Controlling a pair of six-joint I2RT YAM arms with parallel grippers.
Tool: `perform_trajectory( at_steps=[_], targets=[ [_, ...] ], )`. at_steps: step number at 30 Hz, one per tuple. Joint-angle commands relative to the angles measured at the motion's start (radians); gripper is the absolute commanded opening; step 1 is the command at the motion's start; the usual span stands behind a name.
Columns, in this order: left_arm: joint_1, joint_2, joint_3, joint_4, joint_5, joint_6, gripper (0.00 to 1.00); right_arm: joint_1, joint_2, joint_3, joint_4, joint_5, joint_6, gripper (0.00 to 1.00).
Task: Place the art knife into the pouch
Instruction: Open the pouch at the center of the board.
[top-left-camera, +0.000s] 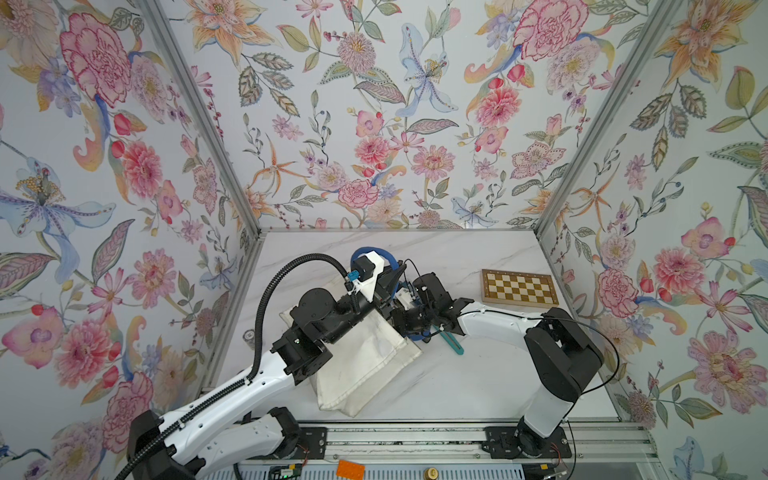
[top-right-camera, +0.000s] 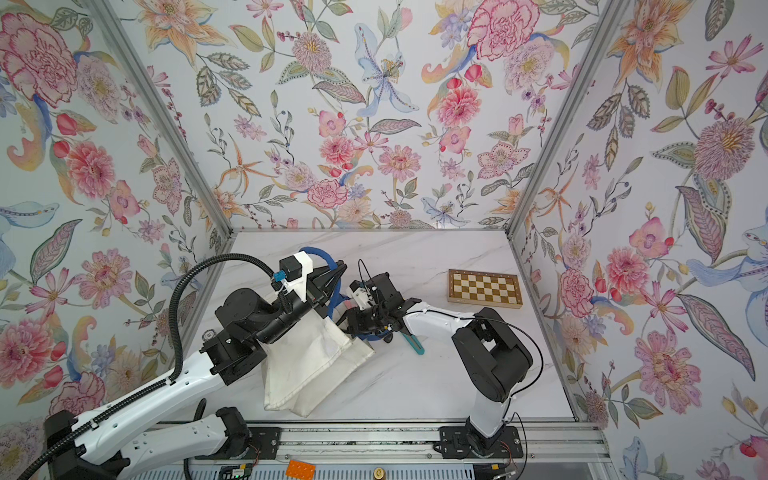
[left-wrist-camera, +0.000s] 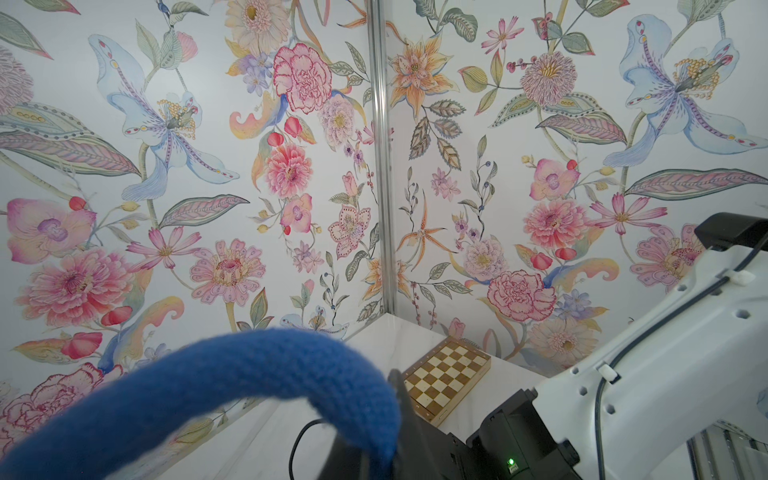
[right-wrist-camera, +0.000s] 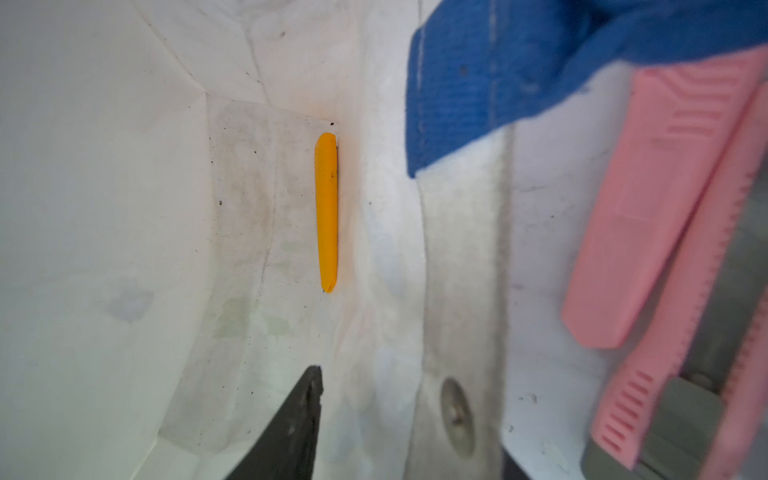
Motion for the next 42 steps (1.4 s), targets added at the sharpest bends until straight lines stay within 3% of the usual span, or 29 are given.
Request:
perform_trajectory(
  at_steps=[1,2,3,5,16,19,23,24,25,26,27,30,42],
  targets=[
    [0.016,-0.044,0.004,0.068,0.009,0.021,0.00,-0.034,0.011,-0.032,0.179,-0.086,0.124,0.12],
    [0.017,-0.058,-0.006,0.062,0.003,0.022,0.00,-0.052,0.012,-0.054,0.243,-0.102,0.167,0.02],
    [0.018,-0.075,-0.020,0.057,-0.005,0.022,0.00,-0.072,0.011,-0.075,0.302,-0.114,0.212,0.00],
    [0.021,-0.106,-0.042,0.040,-0.024,0.022,0.00,-0.108,-0.001,-0.086,0.325,-0.109,0.224,0.00],
    [0.024,-0.245,-0.170,-0.049,-0.141,0.002,0.00,-0.199,-0.155,-0.030,0.049,0.096,0.070,0.00],
    [0.024,-0.279,-0.213,-0.095,-0.237,-0.048,0.00,-0.207,-0.190,0.006,-0.029,0.149,0.022,0.00],
    [0.028,-0.296,-0.203,-0.265,-0.476,-0.173,0.00,-0.206,-0.216,0.027,-0.069,0.198,0.006,0.00],
    [0.031,-0.297,-0.190,-0.325,-0.538,-0.214,0.05,-0.206,-0.218,0.030,-0.075,0.205,0.004,0.00],
    [0.034,-0.294,-0.177,-0.375,-0.581,-0.245,0.18,-0.204,-0.219,0.033,-0.079,0.207,0.003,0.00],
    [0.038,-0.292,-0.163,-0.424,-0.619,-0.274,0.43,-0.203,-0.221,0.034,-0.078,0.209,0.003,0.00],
    [0.042,-0.288,-0.148,-0.468,-0.649,-0.296,0.58,-0.201,-0.221,0.037,-0.079,0.211,0.003,0.00],
    [0.055,-0.269,-0.100,-0.560,-0.685,-0.323,0.97,-0.195,-0.221,0.044,-0.083,0.219,0.002,0.00],
    [0.102,-0.127,0.194,-0.808,-0.636,-0.282,0.99,-0.135,-0.243,0.114,-0.192,0.331,-0.071,0.00]
  ],
)
